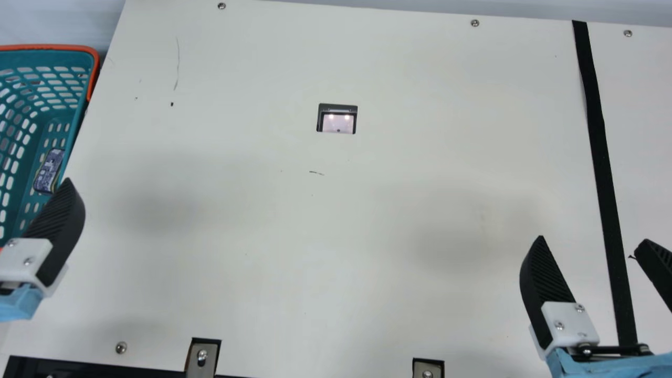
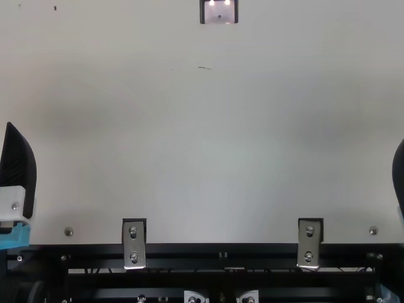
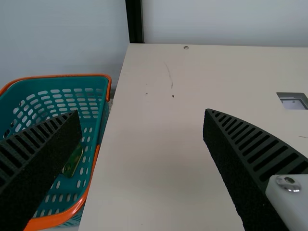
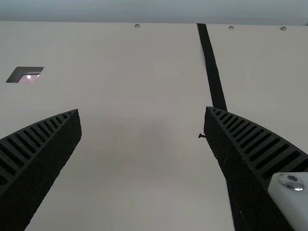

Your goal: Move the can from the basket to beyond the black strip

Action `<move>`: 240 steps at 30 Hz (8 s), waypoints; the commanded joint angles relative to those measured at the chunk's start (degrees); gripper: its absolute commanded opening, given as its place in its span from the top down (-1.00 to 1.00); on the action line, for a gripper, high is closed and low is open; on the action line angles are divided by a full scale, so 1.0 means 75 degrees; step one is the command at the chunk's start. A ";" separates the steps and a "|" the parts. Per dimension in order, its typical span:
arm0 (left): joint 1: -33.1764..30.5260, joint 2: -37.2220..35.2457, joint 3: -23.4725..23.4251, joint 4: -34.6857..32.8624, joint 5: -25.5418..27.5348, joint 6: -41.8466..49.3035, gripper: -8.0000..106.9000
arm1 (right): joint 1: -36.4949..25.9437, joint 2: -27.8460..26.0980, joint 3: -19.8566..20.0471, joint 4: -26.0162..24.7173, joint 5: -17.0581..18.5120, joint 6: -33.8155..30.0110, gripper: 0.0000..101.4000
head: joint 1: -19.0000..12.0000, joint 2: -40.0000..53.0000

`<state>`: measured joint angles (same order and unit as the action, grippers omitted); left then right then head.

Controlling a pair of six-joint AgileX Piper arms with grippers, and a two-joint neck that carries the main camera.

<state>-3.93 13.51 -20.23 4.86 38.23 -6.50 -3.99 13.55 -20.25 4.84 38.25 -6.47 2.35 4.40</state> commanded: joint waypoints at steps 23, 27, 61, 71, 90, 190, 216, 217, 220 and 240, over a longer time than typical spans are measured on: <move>0.0000 0.0000 0.0000 0.0000 0.0000 0.0000 -0.71 | 0.0000 0.0000 0.0000 0.0000 0.0000 0.0000 -1.00 | -0.0031 -0.0005; 0.0000 0.0000 0.0000 0.0000 0.0000 0.0000 -0.71 | 0.0000 0.0000 0.0000 0.0000 0.0000 0.0000 -1.00 | -0.0031 -0.0005; 0.0000 0.0000 0.0000 0.0000 0.0000 0.0000 -0.71 | 0.0000 0.0000 0.0000 0.0000 0.0000 0.0000 -1.00 | -0.0031 -0.0005; 0.0000 0.0000 0.0000 0.0000 0.0000 0.0000 -0.71 | 0.0000 0.0000 0.0000 0.0000 0.0000 0.0000 -1.00 | -0.0031 -0.0005; 0.0000 0.0000 0.0000 0.0000 0.0000 0.0000 -0.71 | 0.0000 0.0000 0.0000 0.0000 0.0000 0.0000 -1.00 | -0.0167 0.1356; 0.5448 1.1279 -0.3939 -0.2432 -0.2398 0.6093 -0.71 | 0.0000 0.0000 0.0000 0.0000 0.0000 0.0000 -1.00 | -0.0927 0.3109; 0.5656 1.5129 -0.6358 -0.2041 -0.1982 0.8293 -0.71 | 0.0000 0.0000 0.0000 0.0000 0.0000 0.0000 -1.00 | -0.0927 0.3109; 0.5642 1.5212 -0.6443 -0.2059 -0.1957 0.8346 -0.71 | 0.0000 0.0000 0.0000 0.0000 0.0000 0.0000 -1.00 | -0.0927 0.3109; 0.5556 1.5420 -0.6696 -0.2164 -0.1861 0.8493 -0.71 | 0.0000 0.0000 0.0000 0.0000 0.0000 0.0000 -1.00 | -0.0927 0.3109; 0.5116 1.6830 -0.8381 -0.1809 -0.1260 0.7673 -0.71 | 0.0000 0.0000 0.0000 0.0000 0.0000 0.0000 -1.00 | -0.0927 0.3109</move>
<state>34.52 139.23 -82.35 -8.74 28.28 51.34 -3.99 13.55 -20.25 4.84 38.25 -6.47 -3.23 26.98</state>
